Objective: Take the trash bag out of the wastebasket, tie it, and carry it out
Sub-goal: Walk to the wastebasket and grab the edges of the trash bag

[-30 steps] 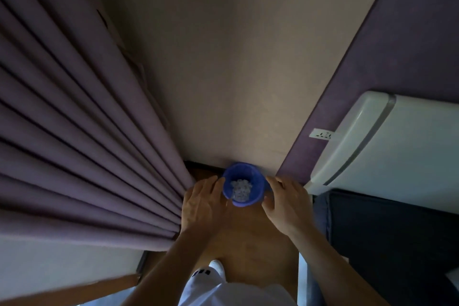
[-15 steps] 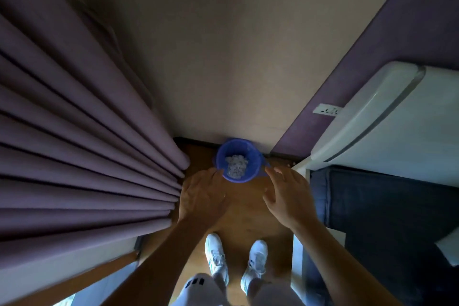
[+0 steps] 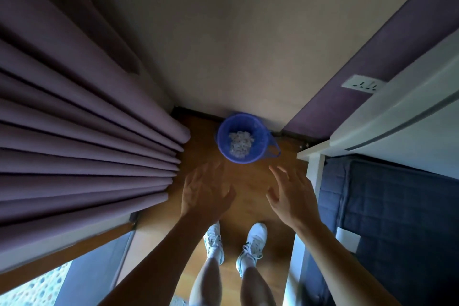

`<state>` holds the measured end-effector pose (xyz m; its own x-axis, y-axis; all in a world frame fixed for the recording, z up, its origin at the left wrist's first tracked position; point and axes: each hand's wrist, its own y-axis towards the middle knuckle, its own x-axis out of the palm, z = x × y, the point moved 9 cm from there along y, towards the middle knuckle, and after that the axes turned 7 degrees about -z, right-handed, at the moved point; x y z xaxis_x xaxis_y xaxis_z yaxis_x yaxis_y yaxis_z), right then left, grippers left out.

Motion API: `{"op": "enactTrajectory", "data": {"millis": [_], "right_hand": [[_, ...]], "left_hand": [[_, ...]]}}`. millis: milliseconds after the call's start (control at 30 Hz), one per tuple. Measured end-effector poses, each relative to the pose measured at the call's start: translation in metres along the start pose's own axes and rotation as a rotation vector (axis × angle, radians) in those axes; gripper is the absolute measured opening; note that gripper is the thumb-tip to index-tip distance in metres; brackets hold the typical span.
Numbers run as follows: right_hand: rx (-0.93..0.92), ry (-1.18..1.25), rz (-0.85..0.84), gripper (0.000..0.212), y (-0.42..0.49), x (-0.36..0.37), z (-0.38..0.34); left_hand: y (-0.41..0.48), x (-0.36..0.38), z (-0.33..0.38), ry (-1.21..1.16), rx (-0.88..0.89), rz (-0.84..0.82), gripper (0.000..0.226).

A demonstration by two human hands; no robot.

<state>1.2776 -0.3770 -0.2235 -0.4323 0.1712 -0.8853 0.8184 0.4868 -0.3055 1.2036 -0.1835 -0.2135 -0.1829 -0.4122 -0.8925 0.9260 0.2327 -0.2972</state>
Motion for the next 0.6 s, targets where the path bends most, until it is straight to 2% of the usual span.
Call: {"op": "enactTrajectory", "data": {"millis": [300,600], "right_hand": [[-0.052,0.01,0.006,0.054,0.068,0.082,0.04],[-0.069,-0.005,0.06,0.053,0.158,0.209,0.095]], "left_hand": [[0.053,0.092,-0.035,0.045,-0.032,-0.047,0.062],[0.135,0.207,-0.079,0.035,0.05,0.038,0.059]]}}
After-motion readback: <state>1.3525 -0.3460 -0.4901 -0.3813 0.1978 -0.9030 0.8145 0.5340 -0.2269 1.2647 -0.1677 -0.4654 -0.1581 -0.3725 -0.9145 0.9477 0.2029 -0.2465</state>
